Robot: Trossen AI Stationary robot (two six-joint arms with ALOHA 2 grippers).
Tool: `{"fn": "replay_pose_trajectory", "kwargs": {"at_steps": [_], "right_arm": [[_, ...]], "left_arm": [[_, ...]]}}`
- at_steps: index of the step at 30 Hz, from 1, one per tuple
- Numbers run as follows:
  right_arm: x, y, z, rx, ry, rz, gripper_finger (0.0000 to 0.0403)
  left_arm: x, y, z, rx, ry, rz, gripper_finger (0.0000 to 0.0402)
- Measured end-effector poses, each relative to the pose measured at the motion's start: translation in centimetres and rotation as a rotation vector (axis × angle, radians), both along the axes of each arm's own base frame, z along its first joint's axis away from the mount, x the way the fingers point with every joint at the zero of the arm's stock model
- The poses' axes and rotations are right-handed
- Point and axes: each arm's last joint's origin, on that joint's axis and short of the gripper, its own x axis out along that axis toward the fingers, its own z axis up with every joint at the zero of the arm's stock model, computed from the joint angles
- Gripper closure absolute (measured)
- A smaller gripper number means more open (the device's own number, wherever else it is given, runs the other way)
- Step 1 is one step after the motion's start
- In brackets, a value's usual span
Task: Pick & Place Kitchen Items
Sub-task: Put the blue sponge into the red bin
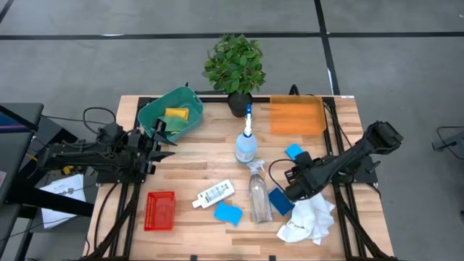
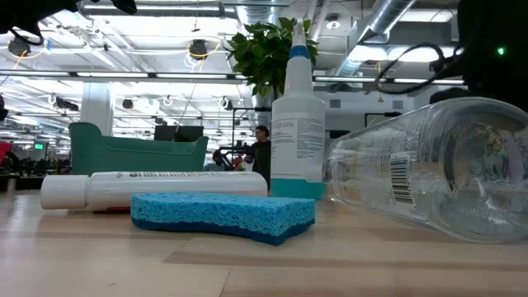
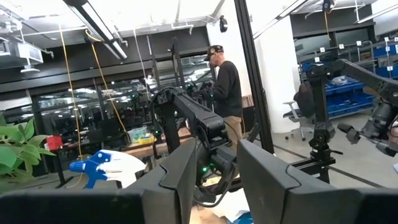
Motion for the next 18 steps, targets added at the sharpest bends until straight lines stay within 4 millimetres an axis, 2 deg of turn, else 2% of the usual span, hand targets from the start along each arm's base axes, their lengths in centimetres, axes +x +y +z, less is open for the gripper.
{"fn": "replay_pose_trajectory", "kwargs": {"at_steps": [5,7,11,15,18], "right_arm": [[-1.0,-1.2,-2.4,0.083,-0.038,0.116,0.0163],[-1.5,-1.6,-2.7,0.105,-0.042,0.178,0.0163],[-2.2,-2.0,-2.1,0.123,0.018,0.372,0.0164],[-2.5,-1.9,-1.5,0.121,0.177,0.688,0.0173],[-2.6,-1.9,-1.4,0.122,0.283,0.858,0.0186]], "left_arm": [[0.0,0.0,0.0,-0.001,0.000,0.003,0.0289],[0.0,0.0,0.0,-0.001,-0.001,0.003,0.0289],[0.1,0.0,0.0,-0.002,0.003,0.003,0.0289],[0.4,0.1,-0.2,0.002,0.016,0.004,0.0289],[0.7,0.1,-0.1,0.004,0.006,0.004,0.0289]]}}
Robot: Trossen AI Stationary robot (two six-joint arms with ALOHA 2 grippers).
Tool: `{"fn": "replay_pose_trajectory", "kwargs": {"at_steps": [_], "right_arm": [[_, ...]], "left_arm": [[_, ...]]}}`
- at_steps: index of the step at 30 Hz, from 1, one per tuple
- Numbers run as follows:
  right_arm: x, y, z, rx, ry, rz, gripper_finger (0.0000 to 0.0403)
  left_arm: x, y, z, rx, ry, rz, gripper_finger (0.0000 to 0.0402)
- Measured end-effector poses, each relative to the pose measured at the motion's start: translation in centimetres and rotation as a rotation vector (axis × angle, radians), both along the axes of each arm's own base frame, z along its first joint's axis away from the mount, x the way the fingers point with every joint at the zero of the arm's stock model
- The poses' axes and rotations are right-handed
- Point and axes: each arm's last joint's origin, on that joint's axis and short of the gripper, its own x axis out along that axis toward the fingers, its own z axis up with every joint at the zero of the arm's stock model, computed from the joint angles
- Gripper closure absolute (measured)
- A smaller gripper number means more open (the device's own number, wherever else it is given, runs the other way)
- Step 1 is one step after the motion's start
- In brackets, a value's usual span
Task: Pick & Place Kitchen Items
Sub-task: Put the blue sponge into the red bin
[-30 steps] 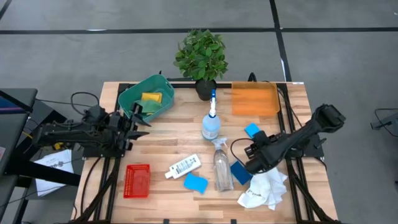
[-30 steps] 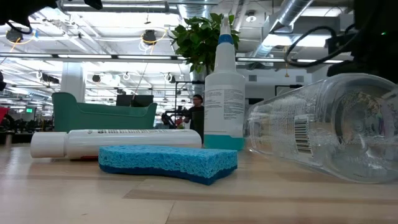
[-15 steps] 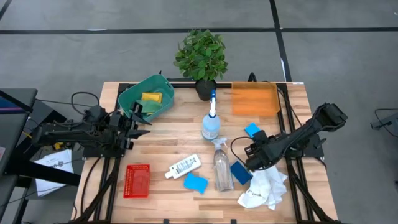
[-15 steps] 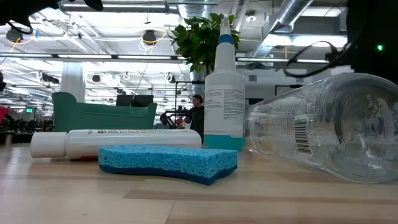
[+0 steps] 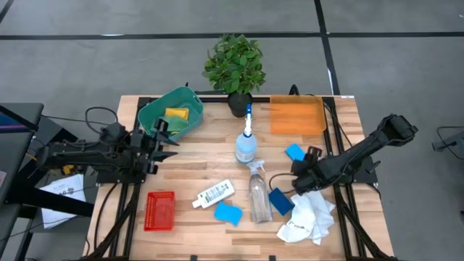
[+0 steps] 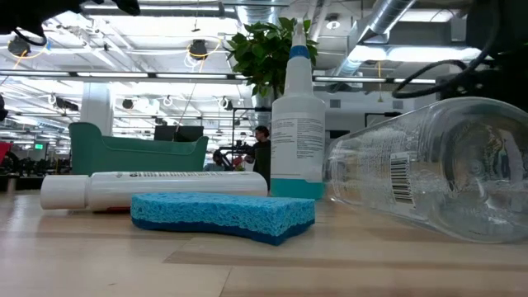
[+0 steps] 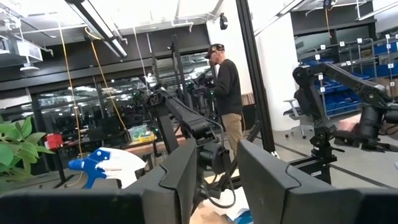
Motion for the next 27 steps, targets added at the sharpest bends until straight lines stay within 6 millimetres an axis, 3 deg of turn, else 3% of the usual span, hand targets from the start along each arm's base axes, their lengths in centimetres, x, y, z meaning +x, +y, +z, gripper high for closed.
{"fn": "replay_pose_trajectory", "kwargs": {"at_steps": [10,19,27], "right_arm": [[0.4,0.3,-0.7,0.040,0.069,0.062,0.0237],[1.4,-0.1,-3.9,-0.076,0.232,0.020,0.0277],[1.6,-0.5,-6.1,-0.194,0.350,0.015,0.0280]], "left_arm": [[0.9,0.1,-0.2,-0.001,0.013,-0.001,0.0289],[0.9,0.1,-0.2,0.000,0.013,-0.003,0.0289],[0.9,0.1,-0.2,0.000,0.012,-0.002,0.0289]]}}
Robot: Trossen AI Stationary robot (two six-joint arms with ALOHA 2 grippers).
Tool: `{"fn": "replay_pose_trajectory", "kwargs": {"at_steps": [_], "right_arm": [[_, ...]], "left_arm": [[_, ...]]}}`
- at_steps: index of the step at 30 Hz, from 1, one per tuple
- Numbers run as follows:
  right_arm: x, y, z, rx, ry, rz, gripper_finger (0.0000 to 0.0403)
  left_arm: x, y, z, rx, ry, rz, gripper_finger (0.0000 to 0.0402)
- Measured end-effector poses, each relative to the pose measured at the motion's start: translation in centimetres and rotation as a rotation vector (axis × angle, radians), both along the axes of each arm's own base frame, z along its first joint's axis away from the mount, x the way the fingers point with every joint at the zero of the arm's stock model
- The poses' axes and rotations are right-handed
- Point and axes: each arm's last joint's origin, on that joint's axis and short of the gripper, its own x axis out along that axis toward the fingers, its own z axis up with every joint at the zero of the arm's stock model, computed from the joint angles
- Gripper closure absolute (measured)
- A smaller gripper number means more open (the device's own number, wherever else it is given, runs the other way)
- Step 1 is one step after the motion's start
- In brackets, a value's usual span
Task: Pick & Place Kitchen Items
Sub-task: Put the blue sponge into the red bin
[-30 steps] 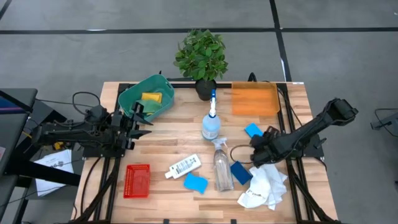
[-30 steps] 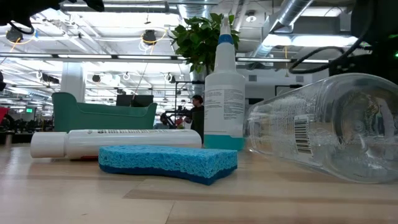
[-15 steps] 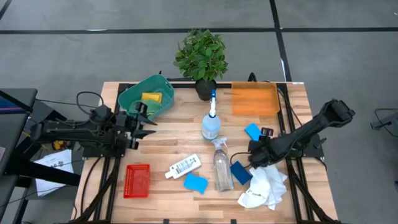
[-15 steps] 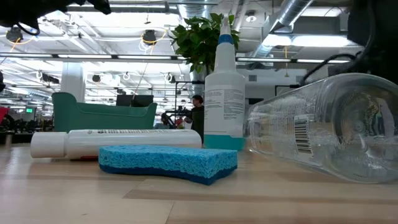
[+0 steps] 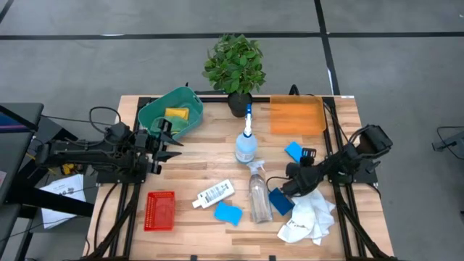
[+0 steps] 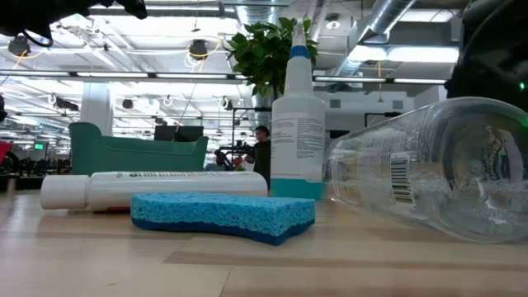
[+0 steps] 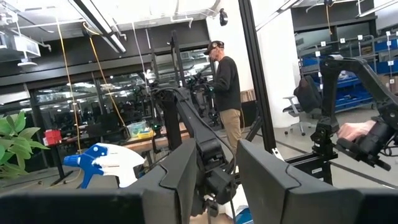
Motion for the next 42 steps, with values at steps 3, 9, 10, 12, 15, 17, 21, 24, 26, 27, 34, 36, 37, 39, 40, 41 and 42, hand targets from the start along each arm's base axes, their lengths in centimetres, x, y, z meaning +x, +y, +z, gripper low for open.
{"fn": "replay_pose_trajectory", "kwargs": {"at_steps": [3,9,10,12,15,17,21,24,26,27,34,36,37,39,40,41,42], "right_arm": [[0.4,0.1,-0.2,-0.030,0.001,0.016,0.0282],[1.6,0.3,0.2,0.016,-0.028,0.006,0.0320],[1.9,0.4,0.3,0.025,-0.041,0.002,0.0335],[2.3,0.6,0.4,0.050,-0.061,-0.005,0.0375],[3.0,1.1,0.6,0.071,-0.108,-0.002,0.0392],[3.4,1.6,0.9,0.086,-0.143,0.002,0.0394],[3.7,3.1,2.0,0.118,-0.202,0.011,0.0399],[3.5,4.3,3.3,0.140,-0.262,0.020,0.0401],[3.1,4.9,4.1,0.144,-0.283,0.021,0.0402],[2.8,5.3,4.5,0.147,-0.296,0.023,0.0402],[1.2,8.2,7.1,0.183,-0.431,0.107,0.0402],[1.0,9.1,7.8,0.192,-0.478,0.141,0.0402],[1.1,9.5,8.1,0.199,-0.499,0.155,0.0402],[1.2,10.3,8.7,0.199,-0.524,0.196,0.0403],[1.3,10.7,9.0,0.198,-0.532,0.222,0.0403],[1.4,11.1,9.3,0.198,-0.542,0.248,0.0403],[1.6,11.5,9.7,0.194,-0.552,0.274,0.0403]], "left_arm": [[0.0,0.0,0.0,0.000,-0.002,0.000,0.0289],[0.0,0.0,0.0,-0.001,-0.001,0.003,0.0289],[0.0,0.0,0.0,-0.001,-0.001,0.003,0.0289],[0.0,0.0,0.0,-0.001,-0.001,0.002,0.0289],[0.0,0.0,0.0,-0.001,-0.001,0.003,0.0289],[0.0,0.0,0.0,-0.001,-0.001,0.002,0.0289],[0.0,0.0,0.0,-0.001,0.000,0.002,0.0289],[0.0,0.0,0.0,-0.001,0.004,0.001,0.0289],[0.0,0.0,0.0,0.000,0.004,-0.001,0.0289],[0.0,0.0,0.0,0.000,0.004,-0.001,0.0289],[0.0,0.0,0.0,0.000,0.005,0.000,0.0289],[0.1,0.0,-0.1,0.001,0.008,0.000,0.0289],[0.2,0.0,-0.2,0.000,0.013,0.000,0.0289],[0.5,0.1,-0.3,-0.002,0.029,0.000,0.0289],[0.7,0.1,-0.5,-0.003,0.041,0.000,0.0289],[0.9,0.1,-0.6,-0.005,0.054,-0.001,0.0289],[1.1,0.1,-0.8,-0.005,0.069,-0.005,0.0289]]}}
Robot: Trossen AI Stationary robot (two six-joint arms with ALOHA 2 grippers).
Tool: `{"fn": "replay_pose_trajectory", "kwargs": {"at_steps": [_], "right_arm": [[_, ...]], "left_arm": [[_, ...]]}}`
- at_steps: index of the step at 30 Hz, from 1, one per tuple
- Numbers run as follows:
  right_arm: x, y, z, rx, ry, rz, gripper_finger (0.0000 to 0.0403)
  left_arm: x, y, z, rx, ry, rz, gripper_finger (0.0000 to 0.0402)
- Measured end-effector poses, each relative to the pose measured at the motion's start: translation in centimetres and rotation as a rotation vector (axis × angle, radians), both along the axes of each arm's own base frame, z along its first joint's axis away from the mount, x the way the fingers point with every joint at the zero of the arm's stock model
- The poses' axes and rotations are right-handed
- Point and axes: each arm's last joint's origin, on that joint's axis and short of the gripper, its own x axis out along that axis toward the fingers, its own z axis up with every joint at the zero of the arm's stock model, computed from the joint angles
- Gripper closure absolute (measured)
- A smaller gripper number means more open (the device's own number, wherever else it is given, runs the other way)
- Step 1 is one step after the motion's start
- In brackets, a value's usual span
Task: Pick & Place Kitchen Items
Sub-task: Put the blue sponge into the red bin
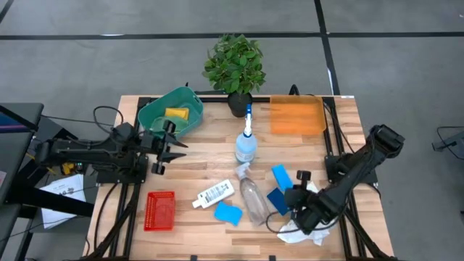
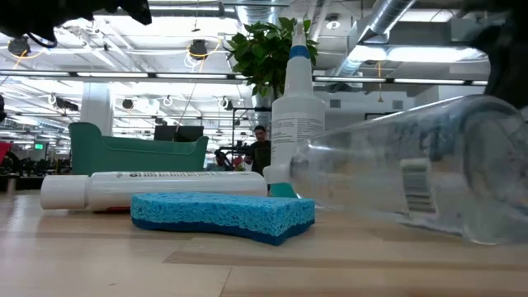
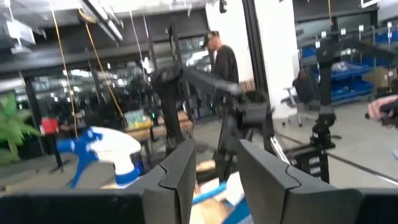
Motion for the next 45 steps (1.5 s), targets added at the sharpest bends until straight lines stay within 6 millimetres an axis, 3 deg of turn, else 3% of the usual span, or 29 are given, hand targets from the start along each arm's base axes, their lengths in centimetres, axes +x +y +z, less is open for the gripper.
{"fn": "replay_pose_trajectory", "kwargs": {"at_steps": [7,16,27,36,41,45], "right_arm": [[1.5,2.0,2.4,-0.066,-0.151,0.158,0.0403],[3.4,3.1,3.6,-0.128,-0.310,0.265,0.0403],[5.6,3.7,5.2,-0.188,-0.428,0.395,0.0403],[6.8,2.7,4.1,-0.327,-0.322,0.448,0.0403],[7.8,2.4,2.6,-0.427,-0.146,0.468,0.0403],[8.8,3.0,1.7,-0.529,-0.028,0.474,0.0403]], "left_arm": [[1.3,-0.7,-0.1,0.007,0.056,-0.087,0.0289],[3.6,-2.6,0.2,0.107,0.092,-0.181,0.0285],[8.4,-4.2,0.0,0.171,0.198,-0.241,0.0218],[11.6,-4.1,0.9,-0.150,0.401,-0.116,0.0208],[11.3,-4.6,0.6,-0.265,0.493,-0.130,0.0215],[10.8,-4.9,0.3,-0.468,0.602,-0.125,0.0215]]}}
